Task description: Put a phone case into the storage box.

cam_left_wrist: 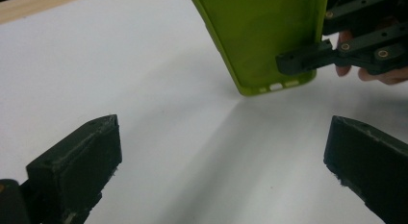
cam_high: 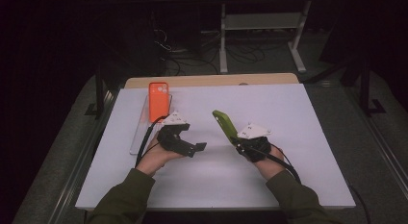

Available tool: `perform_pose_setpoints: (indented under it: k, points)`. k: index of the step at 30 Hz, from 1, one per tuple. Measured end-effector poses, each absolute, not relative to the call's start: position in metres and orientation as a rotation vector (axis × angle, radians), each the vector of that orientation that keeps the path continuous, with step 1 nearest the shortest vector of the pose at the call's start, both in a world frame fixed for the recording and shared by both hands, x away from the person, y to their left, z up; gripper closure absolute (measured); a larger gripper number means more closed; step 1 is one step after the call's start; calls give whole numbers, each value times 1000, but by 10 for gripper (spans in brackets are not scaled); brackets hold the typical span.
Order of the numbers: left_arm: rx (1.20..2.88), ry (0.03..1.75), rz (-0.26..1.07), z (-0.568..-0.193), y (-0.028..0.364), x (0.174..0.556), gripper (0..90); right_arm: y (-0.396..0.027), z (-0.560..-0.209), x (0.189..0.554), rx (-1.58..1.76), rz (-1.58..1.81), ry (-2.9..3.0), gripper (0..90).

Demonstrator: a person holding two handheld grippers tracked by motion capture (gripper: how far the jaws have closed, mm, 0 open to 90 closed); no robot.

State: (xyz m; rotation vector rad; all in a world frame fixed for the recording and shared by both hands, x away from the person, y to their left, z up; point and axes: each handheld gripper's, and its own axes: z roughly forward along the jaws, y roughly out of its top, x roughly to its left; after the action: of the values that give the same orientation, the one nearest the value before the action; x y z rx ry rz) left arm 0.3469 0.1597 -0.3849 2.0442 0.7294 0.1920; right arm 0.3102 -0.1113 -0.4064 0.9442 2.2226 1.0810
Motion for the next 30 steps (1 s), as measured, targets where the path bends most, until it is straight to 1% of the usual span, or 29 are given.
perform_pose_setpoints:
  k: [6,14,22,30]
  points:
    - [2005,745,185,-379,159,351,0,-114,-406,310,1029,1112,2260,762]
    - [1950,742,160,-373,146,358,0,-111,-400,312,1116,1213,2268,762]
    - [1881,753,127,-368,129,367,0,-106,-398,313,1102,1239,2279,762]
    - [1861,754,115,-370,116,373,0,-103,-397,314,1089,1259,2285,762]
